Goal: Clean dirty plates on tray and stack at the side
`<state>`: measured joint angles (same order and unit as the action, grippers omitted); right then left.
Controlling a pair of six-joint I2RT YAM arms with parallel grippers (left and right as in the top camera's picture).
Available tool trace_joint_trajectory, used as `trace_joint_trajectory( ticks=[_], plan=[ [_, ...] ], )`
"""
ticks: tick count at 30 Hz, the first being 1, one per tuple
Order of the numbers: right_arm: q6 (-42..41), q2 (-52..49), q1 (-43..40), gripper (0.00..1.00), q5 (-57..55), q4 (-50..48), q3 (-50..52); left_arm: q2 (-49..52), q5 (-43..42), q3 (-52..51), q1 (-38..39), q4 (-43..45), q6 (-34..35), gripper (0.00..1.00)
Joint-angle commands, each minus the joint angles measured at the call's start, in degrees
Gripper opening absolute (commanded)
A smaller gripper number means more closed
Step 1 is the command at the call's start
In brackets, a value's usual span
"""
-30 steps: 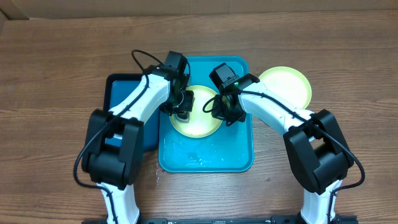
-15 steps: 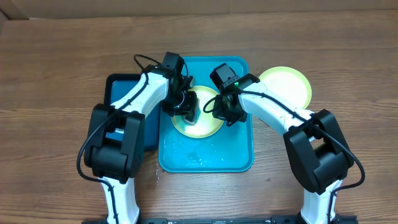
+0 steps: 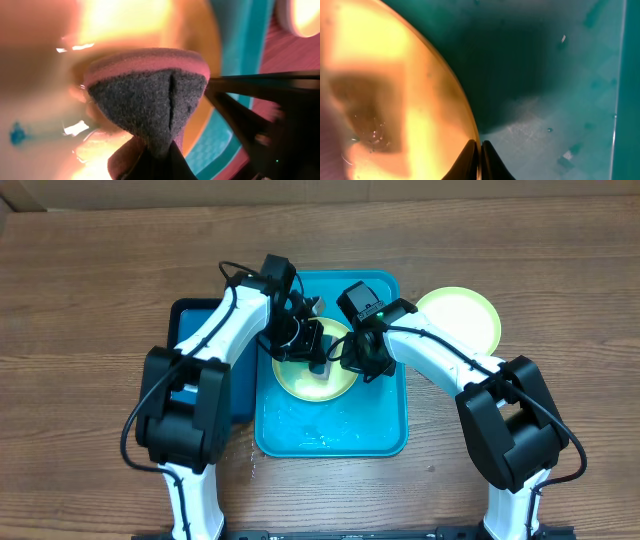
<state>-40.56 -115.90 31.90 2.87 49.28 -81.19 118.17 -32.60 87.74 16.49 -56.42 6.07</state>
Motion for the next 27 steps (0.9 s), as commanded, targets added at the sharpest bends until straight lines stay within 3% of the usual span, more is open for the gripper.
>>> trace_joint_trajectory(
  ticks=[1,9,14,17,23,27],
  plan=[
    [0.02,0.02,0.28,0.13,0.22,-0.42,0.24,-5.77,2.38,2.10,-0.26,-0.37,-1.07,0.04],
    [0.02,0.02,0.28,0.33,0.22,-0.74,0.24,-6.51,6.54,1.73,0.37,-2.16,-0.28,0.04],
    [0.02,0.02,0.28,0.35,0.20,-0.81,0.24,-6.49,12.63,1.20,1.97,-2.27,0.20,0.04],
    [0.02,0.02,0.28,0.29,0.20,-0.81,0.24,-6.49,15.30,0.87,3.04,-2.58,0.81,0.04],
    [0.04,0.02,0.28,0.04,0.20,-0.76,0.24,-6.29,16.81,0.37,3.80,-2.49,2.25,0.04],
    [0.04,0.02,0.28,0.04,0.20,-0.74,0.24,-6.29,18.27,0.37,3.80,-3.28,3.28,0.04]
  ],
)
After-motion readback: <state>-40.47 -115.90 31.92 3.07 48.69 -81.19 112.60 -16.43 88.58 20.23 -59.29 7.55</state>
